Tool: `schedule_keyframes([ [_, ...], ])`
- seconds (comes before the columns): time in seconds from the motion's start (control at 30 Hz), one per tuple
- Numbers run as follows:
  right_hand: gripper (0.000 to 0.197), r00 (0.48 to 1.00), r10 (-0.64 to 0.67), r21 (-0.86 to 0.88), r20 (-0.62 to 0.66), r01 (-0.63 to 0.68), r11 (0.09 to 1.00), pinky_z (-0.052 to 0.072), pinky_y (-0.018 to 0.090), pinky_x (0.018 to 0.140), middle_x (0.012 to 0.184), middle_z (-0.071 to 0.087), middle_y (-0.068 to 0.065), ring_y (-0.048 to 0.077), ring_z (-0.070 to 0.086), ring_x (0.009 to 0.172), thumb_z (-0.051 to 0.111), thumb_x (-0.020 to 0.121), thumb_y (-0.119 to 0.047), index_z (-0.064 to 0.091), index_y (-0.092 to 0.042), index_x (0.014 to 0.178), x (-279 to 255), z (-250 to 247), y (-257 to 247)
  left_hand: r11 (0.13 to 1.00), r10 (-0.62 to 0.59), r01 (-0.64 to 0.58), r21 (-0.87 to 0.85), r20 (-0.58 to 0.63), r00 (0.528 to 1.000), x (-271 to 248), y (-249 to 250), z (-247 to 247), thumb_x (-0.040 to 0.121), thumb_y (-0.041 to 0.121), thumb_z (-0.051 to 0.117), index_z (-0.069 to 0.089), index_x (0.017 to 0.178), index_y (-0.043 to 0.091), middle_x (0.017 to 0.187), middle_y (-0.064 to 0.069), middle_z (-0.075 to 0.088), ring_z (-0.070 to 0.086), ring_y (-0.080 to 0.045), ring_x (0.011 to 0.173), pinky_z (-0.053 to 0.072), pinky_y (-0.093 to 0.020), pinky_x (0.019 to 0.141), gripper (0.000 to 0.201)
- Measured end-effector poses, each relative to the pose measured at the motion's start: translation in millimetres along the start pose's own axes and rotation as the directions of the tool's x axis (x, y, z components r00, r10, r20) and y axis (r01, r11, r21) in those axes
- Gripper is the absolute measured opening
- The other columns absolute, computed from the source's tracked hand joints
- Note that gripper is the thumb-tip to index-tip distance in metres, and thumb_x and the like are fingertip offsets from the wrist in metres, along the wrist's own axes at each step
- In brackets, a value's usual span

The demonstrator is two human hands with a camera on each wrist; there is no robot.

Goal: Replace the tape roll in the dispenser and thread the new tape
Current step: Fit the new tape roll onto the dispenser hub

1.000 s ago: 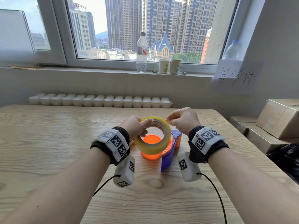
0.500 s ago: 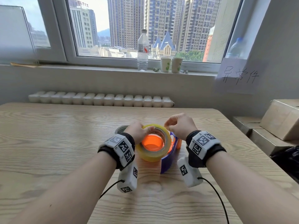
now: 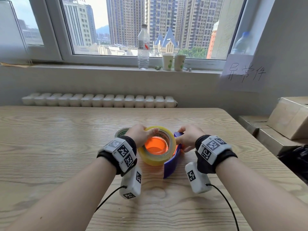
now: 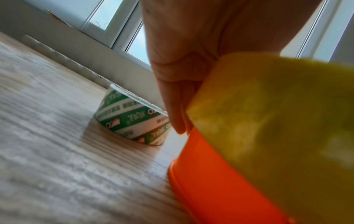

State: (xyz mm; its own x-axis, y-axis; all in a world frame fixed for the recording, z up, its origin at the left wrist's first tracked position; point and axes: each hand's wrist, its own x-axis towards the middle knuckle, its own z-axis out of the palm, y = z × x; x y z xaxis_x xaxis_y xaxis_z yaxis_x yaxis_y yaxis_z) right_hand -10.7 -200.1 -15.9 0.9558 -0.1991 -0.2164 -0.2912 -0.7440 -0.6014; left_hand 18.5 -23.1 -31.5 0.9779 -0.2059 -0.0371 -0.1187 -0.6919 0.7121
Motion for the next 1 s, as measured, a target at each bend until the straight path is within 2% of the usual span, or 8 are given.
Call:
schedule_keyframes([
  [0.13, 0.027, 0.997, -0.038, 0.056, -0.06, 0.041, 0.998, 0.061, 0.04, 0.076, 0.071, 0.064, 0.003, 0.026, 0.071, 0.068, 0.07, 0.069, -0.008, 0.065, -0.013, 0.095, -0.8, 0.6, 0.6, 0.997, 0.028, -0.03, -0.068, -0.035, 0.999, -3.0, 1.0, -5.1, 0.088, 0.05, 0.048, 0.069, 0.09, 0.0, 0.082, -0.015, 0.069, 0.058, -0.025, 0.07, 0.044, -0.033, 0.067, 0.054],
  [0.23, 0.03, 0.993, -0.078, 0.101, -0.093, 0.087, 0.991, 0.061, 0.037, 0.073, 0.07, 0.061, 0.001, 0.023, 0.067, 0.06, 0.07, 0.067, -0.004, 0.064, -0.015, 0.094, -3.8, 0.6, -1.7, 0.989, 0.031, -0.039, -0.141, -0.056, 0.998, -5.5, 4.9, -12.2, 0.088, 0.048, 0.05, 0.069, 0.087, 0.004, 0.076, -0.01, 0.063, 0.056, -0.024, 0.07, 0.042, -0.032, 0.066, 0.049],
  [0.43, 0.039, 0.979, -0.133, 0.134, -0.153, 0.153, 0.979, 0.061, 0.041, 0.072, 0.077, 0.063, 0.0, 0.028, 0.073, 0.073, 0.075, 0.057, -0.008, 0.063, -0.022, 0.091, -8.7, 0.9, -10.6, 0.989, 0.014, -0.019, -0.145, -0.034, 0.999, -12.2, 0.5, -16.5, 0.085, 0.049, 0.055, 0.066, 0.078, 0.011, 0.075, -0.007, 0.066, 0.059, -0.022, 0.066, 0.046, -0.031, 0.064, 0.04],
  [0.5, 0.039, 0.977, -0.145, 0.139, -0.159, 0.167, 0.976, 0.061, 0.04, 0.071, 0.08, 0.064, 0.001, 0.027, 0.073, 0.074, 0.075, 0.057, -0.008, 0.063, -0.023, 0.091, -11.1, 1.3, -11.4, 0.987, -0.003, -0.002, -0.163, -0.034, 0.999, -15.2, -2.6, -18.3, 0.082, 0.055, 0.055, 0.067, 0.086, 0.009, 0.087, -0.014, 0.072, 0.067, -0.033, 0.08, 0.052, -0.041, 0.077, 0.048],
  [0.57, 0.039, 0.974, -0.158, 0.143, -0.162, 0.181, 0.973, 0.061, 0.04, 0.07, 0.086, 0.066, 0.006, 0.027, 0.072, 0.076, 0.075, 0.057, -0.007, 0.063, -0.022, 0.091, -13.4, 1.2, -12.7, 0.984, -0.004, 0.0, -0.177, -0.022, 1.0, -19.9, -1.6, -20.6, 0.081, 0.057, 0.054, 0.066, 0.094, 0.009, 0.097, -0.017, 0.072, 0.067, -0.035, 0.092, 0.052, -0.049, 0.087, 0.051],
  [0.77, 0.041, 0.974, -0.158, 0.216, -0.161, 0.191, 0.958, 0.061, 0.041, 0.071, 0.094, 0.066, 0.012, 0.03, 0.071, 0.079, 0.075, 0.059, 0.0, 0.061, -0.018, 0.093, -17.8, -2.0, -11.8, 0.979, -0.024, 0.036, -0.2, 0.064, 0.998, -27.3, 4.7, -28.7, 0.084, 0.054, 0.051, 0.056, 0.114, 0.006, 0.108, -0.015, 0.065, 0.062, -0.03, 0.101, 0.05, -0.045, 0.09, 0.057],
  [0.87, 0.041, 0.974, -0.162, 0.238, -0.159, 0.197, 0.951, 0.061, 0.04, 0.071, 0.094, 0.065, 0.012, 0.03, 0.071, 0.079, 0.074, 0.061, 0.001, 0.06, -0.017, 0.095, -17.9, -3.2, -10.9, 0.975, -0.056, 0.082, -0.205, 0.126, 0.99, -29.4, 6.5, -30.3, 0.082, 0.059, 0.05, 0.055, 0.103, 0.008, 0.099, -0.014, 0.061, 0.06, -0.028, 0.092, 0.05, -0.05, 0.094, 0.056],
  [1.0, 0.042, 0.983, -0.146, 0.31, -0.115, 0.175, 0.935, 0.061, 0.04, 0.071, 0.087, 0.061, 0.007, 0.028, 0.068, 0.077, 0.071, 0.064, 0.007, 0.058, -0.015, 0.098, -17.9, -7.8, -9.0, 0.969, -0.082, 0.12, -0.216, 0.181, 0.98, -34.3, 11.2, -32.7, 0.077, 0.062, 0.056, 0.055, 0.082, 0.016, 0.092, -0.011, 0.057, 0.058, -0.025, 0.09, 0.047, -0.05, 0.098, 0.046],
])
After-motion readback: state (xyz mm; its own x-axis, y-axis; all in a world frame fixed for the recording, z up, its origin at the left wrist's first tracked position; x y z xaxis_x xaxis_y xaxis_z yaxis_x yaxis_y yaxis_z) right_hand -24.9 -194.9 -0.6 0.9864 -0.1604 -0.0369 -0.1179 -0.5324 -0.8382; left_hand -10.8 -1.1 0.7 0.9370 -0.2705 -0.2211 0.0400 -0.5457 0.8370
